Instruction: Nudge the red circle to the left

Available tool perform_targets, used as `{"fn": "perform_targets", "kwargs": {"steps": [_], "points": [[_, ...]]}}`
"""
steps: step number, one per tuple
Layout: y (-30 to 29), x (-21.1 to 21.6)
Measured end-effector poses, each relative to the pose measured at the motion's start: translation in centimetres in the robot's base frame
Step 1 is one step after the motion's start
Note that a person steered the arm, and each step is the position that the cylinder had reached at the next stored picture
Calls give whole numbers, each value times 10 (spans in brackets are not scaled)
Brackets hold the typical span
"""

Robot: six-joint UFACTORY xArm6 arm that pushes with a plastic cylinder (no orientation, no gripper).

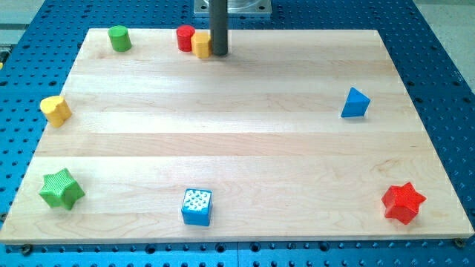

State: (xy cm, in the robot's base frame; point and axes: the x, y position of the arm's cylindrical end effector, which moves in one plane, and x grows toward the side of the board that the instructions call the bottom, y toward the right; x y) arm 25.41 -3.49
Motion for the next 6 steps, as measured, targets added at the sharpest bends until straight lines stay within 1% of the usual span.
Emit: {"fn": "perform_targets", "kwargs": {"steps": [1,2,4,5,6], "points": [[10,-20],[2,-37],[-47,-39],[-58,-39],[-30,-39]]}}
